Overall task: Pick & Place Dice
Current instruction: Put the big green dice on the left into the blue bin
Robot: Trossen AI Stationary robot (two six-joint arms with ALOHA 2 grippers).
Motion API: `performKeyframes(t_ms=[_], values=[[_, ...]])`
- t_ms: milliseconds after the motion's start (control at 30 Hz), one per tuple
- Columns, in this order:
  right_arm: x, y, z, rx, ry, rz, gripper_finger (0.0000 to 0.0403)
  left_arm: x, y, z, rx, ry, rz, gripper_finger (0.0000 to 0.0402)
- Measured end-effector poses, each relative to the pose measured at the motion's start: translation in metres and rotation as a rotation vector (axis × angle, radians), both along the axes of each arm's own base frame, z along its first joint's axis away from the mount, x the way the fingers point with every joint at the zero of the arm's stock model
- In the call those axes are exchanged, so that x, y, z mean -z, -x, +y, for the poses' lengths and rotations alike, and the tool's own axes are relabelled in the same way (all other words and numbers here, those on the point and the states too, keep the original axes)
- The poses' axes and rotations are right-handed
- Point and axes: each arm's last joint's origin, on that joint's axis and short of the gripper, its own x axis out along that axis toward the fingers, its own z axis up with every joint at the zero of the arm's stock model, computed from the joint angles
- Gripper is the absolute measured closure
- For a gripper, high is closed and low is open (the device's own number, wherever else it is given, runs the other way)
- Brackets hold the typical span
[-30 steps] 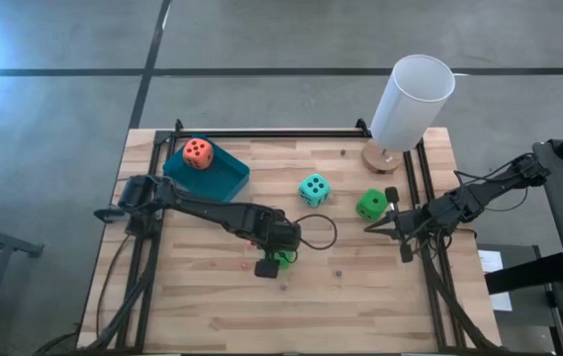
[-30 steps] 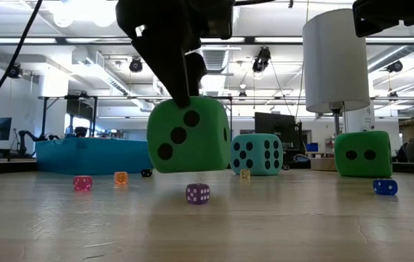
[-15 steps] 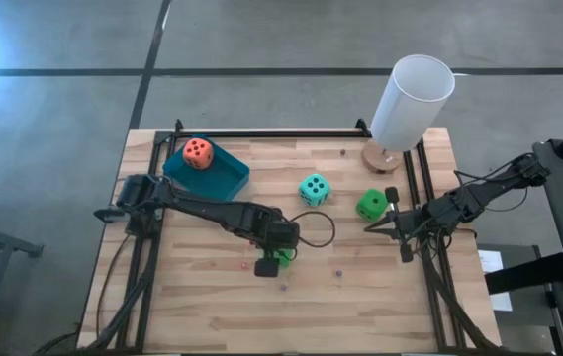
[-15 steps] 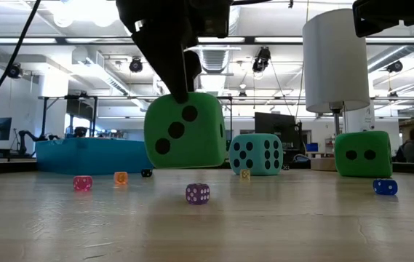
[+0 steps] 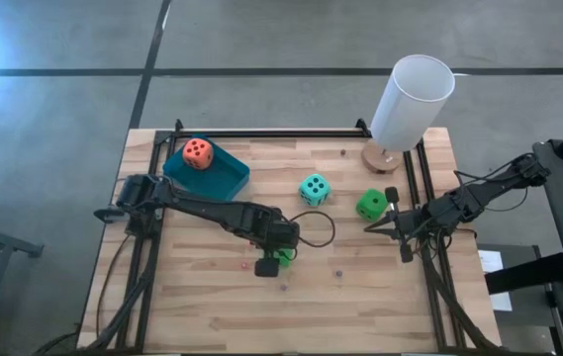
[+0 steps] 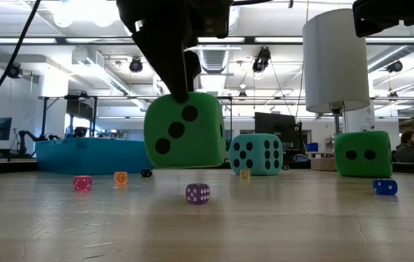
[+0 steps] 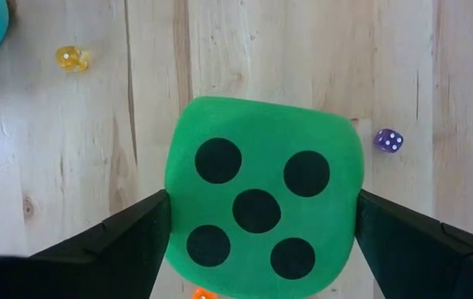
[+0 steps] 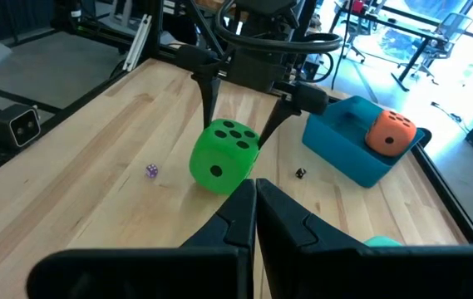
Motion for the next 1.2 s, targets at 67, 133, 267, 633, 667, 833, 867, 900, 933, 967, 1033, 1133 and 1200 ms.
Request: performKeyframes(t_ms=[67,133,267,633,667,833,867,900,933,967,1033,1133,1200], values=[[0.0000,0.0000,0.0000,0.000,0.000,0.000,0.0394,0.0000,0.0000,0.0000,0.000,-0.001,0.000,0.0053],[0.0000,0.0000,0.0000,0.000,0.000,0.000,0.0394,0.0000,-0.0001,0.0001,-0.001,-0.003,-0.001,0.0056],[0.0000,0.0000,0.0000,0.000,0.000,0.000,0.0394,0.0000,-0.0001,0.0001,-0.001,-0.003,-0.001,0.0061],[0.0000,0.0000,0.0000,0.000,0.000,0.000,0.0394,-0.0001,-0.0003,0.0006,-0.012,-0.015,-0.005,0.0065],[0.0000,0.0000,0.0000,0.000,0.000,0.000,0.0394,-0.0001,-0.0003,0.0007,-0.018,-0.014,-0.005,0.0066],[0.0000,0.0000,-0.0001,0.000,0.000,0.000,0.0394,-0.0002,-0.0006,0.0012,-0.034,-0.015,-0.008,0.0064],[0.0000,0.0000,0.0000,0.000,0.000,0.000,0.0394,-0.0002,-0.0008,0.0014,-0.037,-0.020,-0.010,0.0064],[-0.0001,0.0001,0.0000,0.000,0.000,-0.001,0.0394,-0.0003,-0.0008,0.0017,-0.041,-0.025,-0.012,0.0063],[0.0000,0.0000,0.0000,0.000,0.000,0.000,0.0394,-0.0002,-0.0008,0.0019,-0.043,-0.031,-0.012,0.0063],[0.0000,0.0000,0.0000,0.000,0.000,0.000,0.0394,-0.0003,-0.0008,0.0019,-0.043,-0.033,-0.013,0.0064],[-0.0001,0.0000,0.0000,0.000,0.000,0.000,0.0394,-0.0003,-0.0009,0.0022,-0.044,-0.033,-0.013,0.0066],[0.0000,0.0000,0.0000,0.000,0.000,0.000,0.0394,-0.0003,-0.0009,0.0023,-0.045,-0.036,-0.014,0.0067],[0.0000,0.0000,0.0000,0.000,0.000,0.000,0.0394,-0.0004,-0.0010,0.0023,-0.045,-0.035,-0.015,0.0067]])
